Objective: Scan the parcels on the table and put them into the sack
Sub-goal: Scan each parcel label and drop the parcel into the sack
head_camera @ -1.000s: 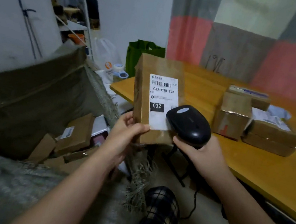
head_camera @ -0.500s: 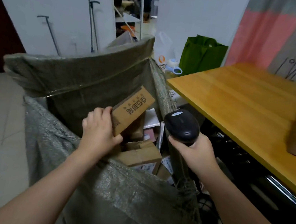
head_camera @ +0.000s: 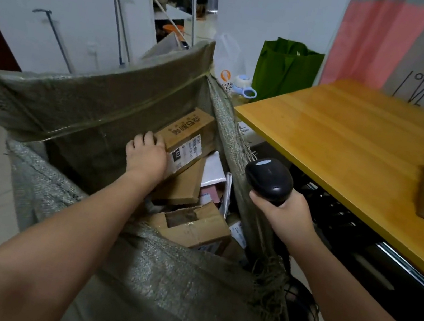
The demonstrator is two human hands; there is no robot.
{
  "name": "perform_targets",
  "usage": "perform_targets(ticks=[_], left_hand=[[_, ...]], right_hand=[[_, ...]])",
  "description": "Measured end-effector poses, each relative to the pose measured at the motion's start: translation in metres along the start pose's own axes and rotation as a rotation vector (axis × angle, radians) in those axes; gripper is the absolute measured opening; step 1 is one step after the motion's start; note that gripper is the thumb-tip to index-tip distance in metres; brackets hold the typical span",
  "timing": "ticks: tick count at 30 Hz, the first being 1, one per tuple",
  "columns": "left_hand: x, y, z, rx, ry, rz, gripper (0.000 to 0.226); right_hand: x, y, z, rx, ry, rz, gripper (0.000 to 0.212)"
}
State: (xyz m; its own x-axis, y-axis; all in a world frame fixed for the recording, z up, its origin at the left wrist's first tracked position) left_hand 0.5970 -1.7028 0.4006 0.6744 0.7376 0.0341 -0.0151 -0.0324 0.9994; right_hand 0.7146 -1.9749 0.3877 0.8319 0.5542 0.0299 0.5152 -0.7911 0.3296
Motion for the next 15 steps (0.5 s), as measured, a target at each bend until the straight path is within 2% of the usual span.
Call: perform_targets(ticks=[3, 5, 7, 12, 15], left_hand=[[-0.020, 0.027, 0.041, -0.102, -0.161, 0.181, 0.052], [-0.035, 0.040, 0.084, -0.210, -0.295, 0.221, 0.049], [-0.050, 0.050, 0.133, -0.276, -0.422, 0.242, 0.049], [-0.094, 0.071, 0.257, -0.459, -0.673, 0.248, 0.054], [-0.123, 0.075, 0.327, -0.509, -0.800, 0.183, 0.055]], right_hand=[[-0.007, 0.019, -0.004, 0.005, 0.023, 0.025, 0.037], [-0.014, 0.040, -0.008, 0.012, 0.036, 0.059, 0.036], [-0.023, 0.068, -0.011, 0.006, 0.055, 0.108, 0.026], [-0.061, 0.166, -0.005, 0.003, 0.057, 0.334, 0.018], [-0.089, 0.225, 0.005, 0.026, 0.045, 0.496, 0.025]])
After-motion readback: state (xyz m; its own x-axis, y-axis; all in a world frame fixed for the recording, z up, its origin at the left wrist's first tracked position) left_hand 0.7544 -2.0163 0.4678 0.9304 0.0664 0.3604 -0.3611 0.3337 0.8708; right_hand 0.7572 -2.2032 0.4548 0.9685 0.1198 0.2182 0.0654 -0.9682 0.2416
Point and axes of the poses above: each hand's wrist, its own x-axis towards the middle knuckle, its own y-axis out of the back of the hand, z = x × y, the point moved 7 cm from there along x, towards the middle knuckle, and after that the axes turned 3 degrees about -z, right-handed, at the moved point
